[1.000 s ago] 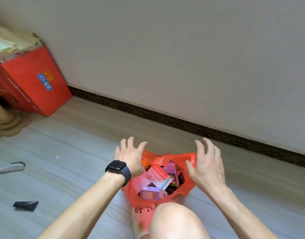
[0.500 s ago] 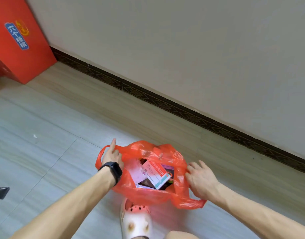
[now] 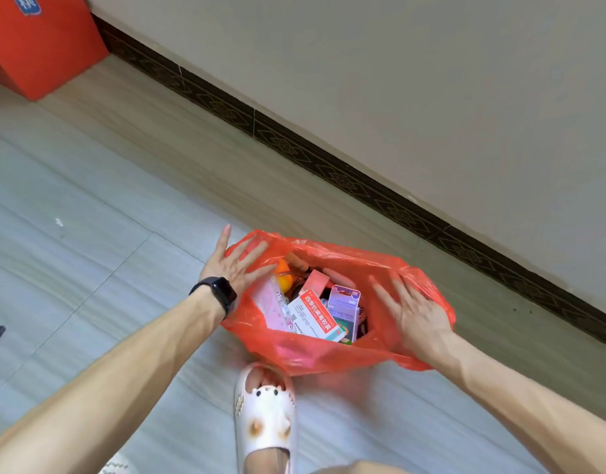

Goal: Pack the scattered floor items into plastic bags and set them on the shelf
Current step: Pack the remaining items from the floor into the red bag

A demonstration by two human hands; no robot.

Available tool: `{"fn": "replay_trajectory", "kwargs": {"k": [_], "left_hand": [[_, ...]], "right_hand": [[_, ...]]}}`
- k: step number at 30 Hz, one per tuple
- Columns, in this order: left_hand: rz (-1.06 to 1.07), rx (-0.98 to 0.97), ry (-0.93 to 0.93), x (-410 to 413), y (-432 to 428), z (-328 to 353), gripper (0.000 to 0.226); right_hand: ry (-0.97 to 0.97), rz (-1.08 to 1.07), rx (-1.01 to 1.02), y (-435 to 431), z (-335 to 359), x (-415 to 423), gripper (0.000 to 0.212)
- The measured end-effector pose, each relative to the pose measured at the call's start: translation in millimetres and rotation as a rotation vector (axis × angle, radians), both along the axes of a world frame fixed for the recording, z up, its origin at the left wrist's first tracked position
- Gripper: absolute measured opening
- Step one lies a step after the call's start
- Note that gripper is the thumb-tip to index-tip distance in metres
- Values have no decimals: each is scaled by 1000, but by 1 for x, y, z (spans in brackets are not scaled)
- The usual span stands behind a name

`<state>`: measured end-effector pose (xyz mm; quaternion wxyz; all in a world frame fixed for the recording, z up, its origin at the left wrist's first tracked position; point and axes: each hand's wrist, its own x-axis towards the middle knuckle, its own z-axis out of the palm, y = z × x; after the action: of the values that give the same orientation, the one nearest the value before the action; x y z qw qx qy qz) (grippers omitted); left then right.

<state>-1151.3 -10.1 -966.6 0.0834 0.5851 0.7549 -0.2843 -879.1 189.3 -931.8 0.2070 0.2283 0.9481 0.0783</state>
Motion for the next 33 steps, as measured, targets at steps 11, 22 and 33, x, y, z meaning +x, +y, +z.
{"fn": "replay_trajectory", "kwargs": {"k": [11, 22, 33], "left_hand": [[355, 83, -546, 31, -23, -28, 133], [259, 246, -256, 16, -38, 131, 69], [701, 353, 1, -7, -267, 250, 67]], "right_hand": [[-126, -449, -494, -24, -59, 20, 125], [469, -45, -522, -82, 109, -49, 52], [606, 500, -490, -232, 222, -168, 44]]}}
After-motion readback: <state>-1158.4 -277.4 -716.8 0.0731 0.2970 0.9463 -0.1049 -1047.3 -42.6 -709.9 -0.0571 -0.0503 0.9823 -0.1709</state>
